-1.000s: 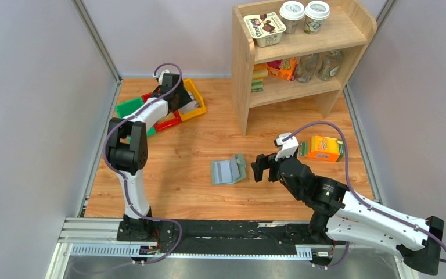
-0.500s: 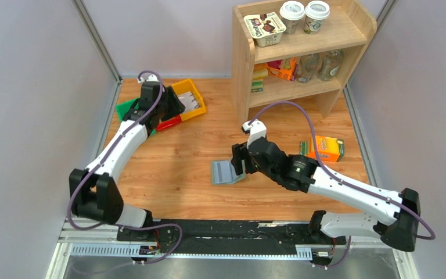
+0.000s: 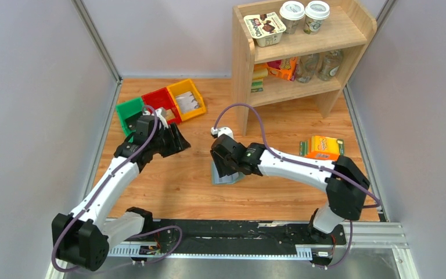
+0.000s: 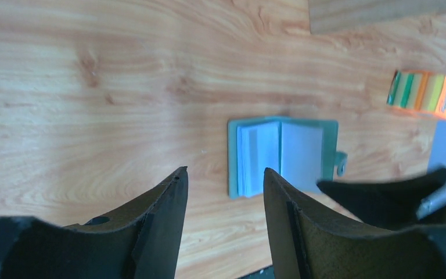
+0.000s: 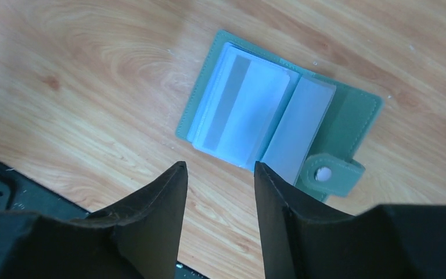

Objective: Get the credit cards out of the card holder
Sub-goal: Remove the credit card from the card holder.

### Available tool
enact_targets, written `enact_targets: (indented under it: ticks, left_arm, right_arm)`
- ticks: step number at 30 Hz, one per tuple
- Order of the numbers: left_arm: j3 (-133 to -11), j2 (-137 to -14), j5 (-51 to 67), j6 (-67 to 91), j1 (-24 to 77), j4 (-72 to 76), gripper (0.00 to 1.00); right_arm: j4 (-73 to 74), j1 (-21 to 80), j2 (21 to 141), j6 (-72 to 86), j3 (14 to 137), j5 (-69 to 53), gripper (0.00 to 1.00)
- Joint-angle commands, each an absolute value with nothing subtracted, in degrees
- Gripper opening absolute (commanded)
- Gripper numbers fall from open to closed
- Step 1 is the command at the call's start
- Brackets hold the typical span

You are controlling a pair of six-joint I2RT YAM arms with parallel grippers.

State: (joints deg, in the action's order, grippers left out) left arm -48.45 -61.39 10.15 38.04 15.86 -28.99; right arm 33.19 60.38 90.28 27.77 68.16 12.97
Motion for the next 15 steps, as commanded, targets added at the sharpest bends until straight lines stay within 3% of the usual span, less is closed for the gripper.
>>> enact_targets:
  ticks: [1,15]
  left_arm:
    - [-44.66,-57.84,14.76,38.58,18.10,-28.22,0.58]
    - [-41.13,-65.91,16.08,45.87,30.23,-16.18,0.58]
  right_arm:
    - [30.94,57.40,94.65,30.93,68.74,10.81,0.48]
    - [12.85,45.97,98.79,38.05,50.38,-3.68,0.45]
